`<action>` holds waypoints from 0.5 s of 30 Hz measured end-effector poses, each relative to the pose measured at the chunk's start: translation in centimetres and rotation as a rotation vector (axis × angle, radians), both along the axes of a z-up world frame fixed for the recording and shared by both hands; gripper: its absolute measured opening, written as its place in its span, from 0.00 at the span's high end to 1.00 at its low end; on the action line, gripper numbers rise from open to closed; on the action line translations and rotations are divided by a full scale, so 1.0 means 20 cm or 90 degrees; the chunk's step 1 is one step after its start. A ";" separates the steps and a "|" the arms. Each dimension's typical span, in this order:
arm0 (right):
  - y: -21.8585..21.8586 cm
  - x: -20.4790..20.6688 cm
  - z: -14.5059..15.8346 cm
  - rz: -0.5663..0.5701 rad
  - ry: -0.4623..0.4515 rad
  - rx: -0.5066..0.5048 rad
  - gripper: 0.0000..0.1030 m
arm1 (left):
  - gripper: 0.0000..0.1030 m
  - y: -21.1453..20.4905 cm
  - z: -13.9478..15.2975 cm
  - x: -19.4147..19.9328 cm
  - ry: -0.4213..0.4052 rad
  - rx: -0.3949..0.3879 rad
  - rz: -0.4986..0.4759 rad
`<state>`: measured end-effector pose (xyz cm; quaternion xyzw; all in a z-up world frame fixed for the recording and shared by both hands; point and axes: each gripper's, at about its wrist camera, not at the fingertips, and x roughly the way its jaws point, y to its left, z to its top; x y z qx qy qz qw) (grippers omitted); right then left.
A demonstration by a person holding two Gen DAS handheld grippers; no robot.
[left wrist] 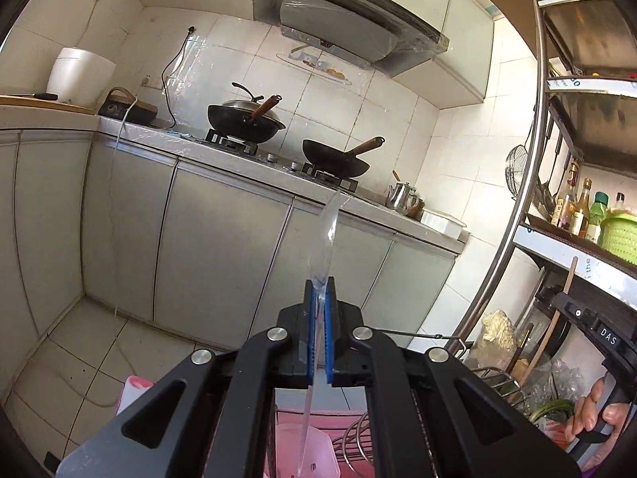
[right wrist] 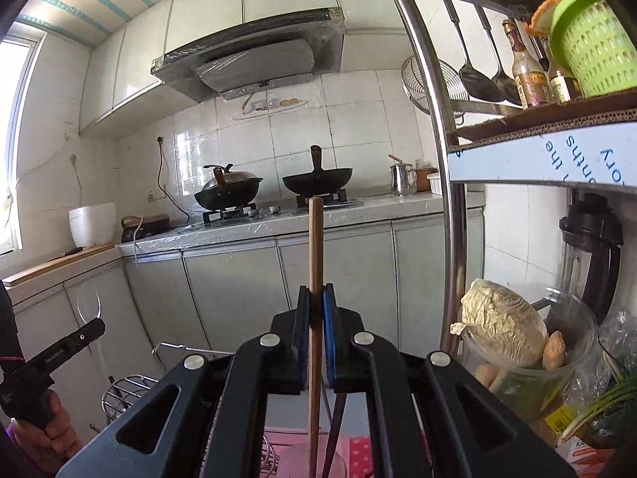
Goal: Organize utensils
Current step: 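Lift the spoon and wooden chopstick and carry them over the pink cup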
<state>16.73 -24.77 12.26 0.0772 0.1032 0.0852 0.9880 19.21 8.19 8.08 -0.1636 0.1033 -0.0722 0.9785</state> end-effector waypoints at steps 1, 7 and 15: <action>0.00 0.00 -0.03 0.000 0.008 0.001 0.94 | 0.97 -0.01 -0.02 -0.01 -0.003 0.008 -0.002; 0.00 -0.03 -0.16 0.010 0.049 0.006 0.94 | 0.97 -0.03 -0.14 -0.07 0.005 0.010 -0.015; 0.01 -0.08 -0.29 0.019 0.106 0.008 0.94 | 0.97 -0.03 -0.27 -0.14 0.059 0.014 -0.027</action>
